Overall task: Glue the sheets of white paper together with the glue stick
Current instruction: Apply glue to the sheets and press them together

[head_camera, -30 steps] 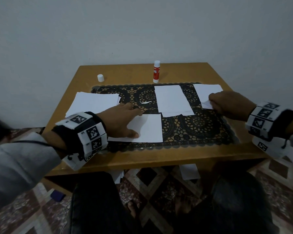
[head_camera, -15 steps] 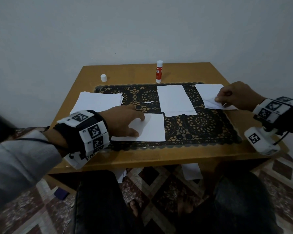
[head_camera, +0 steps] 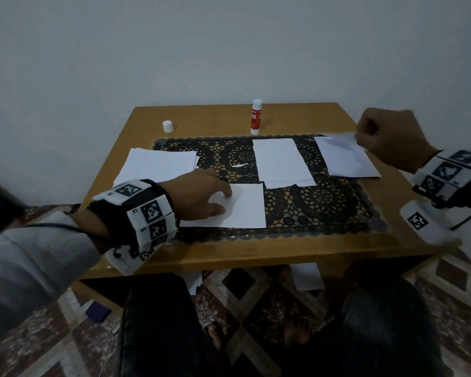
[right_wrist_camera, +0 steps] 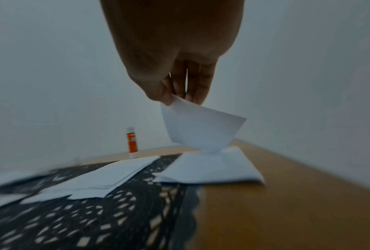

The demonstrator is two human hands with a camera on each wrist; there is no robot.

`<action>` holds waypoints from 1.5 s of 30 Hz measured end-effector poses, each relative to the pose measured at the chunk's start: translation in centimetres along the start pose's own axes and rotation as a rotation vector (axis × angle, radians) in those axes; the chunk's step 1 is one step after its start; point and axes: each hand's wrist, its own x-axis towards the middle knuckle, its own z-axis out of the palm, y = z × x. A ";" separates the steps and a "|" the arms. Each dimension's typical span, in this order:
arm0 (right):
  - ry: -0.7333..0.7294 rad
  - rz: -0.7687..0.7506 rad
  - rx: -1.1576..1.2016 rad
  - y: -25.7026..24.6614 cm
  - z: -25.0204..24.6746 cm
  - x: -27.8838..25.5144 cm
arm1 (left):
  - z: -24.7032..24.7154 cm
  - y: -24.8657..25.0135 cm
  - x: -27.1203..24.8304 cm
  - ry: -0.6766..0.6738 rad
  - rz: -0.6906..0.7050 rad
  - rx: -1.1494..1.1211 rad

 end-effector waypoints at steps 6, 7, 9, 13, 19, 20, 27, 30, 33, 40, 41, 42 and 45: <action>0.083 -0.161 0.323 -6.9 -3.6 0.4 | -1.6 0.0 -0.2 0.317 -0.050 -0.307; 0.074 -0.132 0.418 -8.2 -3.9 0.4 | -2.0 0.1 -0.4 0.345 -0.071 -0.462; 0.018 -0.027 0.681 -10.7 -4.3 0.1 | -2.6 0.2 -0.6 0.325 -0.072 -0.812; -0.093 0.265 1.032 -13.7 -2.9 -0.7 | -3.1 0.6 -1.3 0.320 -0.110 -1.208; -0.580 0.507 1.159 -14.2 0.8 -2.5 | -1.8 -1.4 -2.0 0.346 -0.376 -1.249; -0.624 0.512 1.148 -14.4 1.2 -2.8 | -1.5 -1.6 -2.1 0.325 -0.401 -1.221; -0.746 0.566 1.056 -15.3 3.2 -3.3 | 0.0 -3.2 -2.1 0.228 -0.465 -1.022; -0.758 0.560 0.986 -15.4 3.4 -3.4 | 0.0 -4.0 -2.1 0.275 -0.423 -0.903; -0.753 0.486 0.844 -15.3 3.7 -3.2 | 0.0 -4.5 -2.3 0.202 -0.416 -0.857; -0.756 0.332 0.598 -15.4 4.3 -3.3 | 0.5 -4.3 -2.3 0.104 -0.408 -0.574; -0.751 0.315 0.584 -15.4 4.3 -3.4 | 0.5 -4.3 -2.2 0.111 -0.404 -0.542; -0.746 0.300 0.574 -15.4 4.4 -3.4 | 0.6 -4.3 -2.1 0.112 -0.399 -0.525; -0.734 0.261 0.549 -15.4 4.7 -3.6 | 0.7 -4.5 -1.9 0.095 -0.384 -0.508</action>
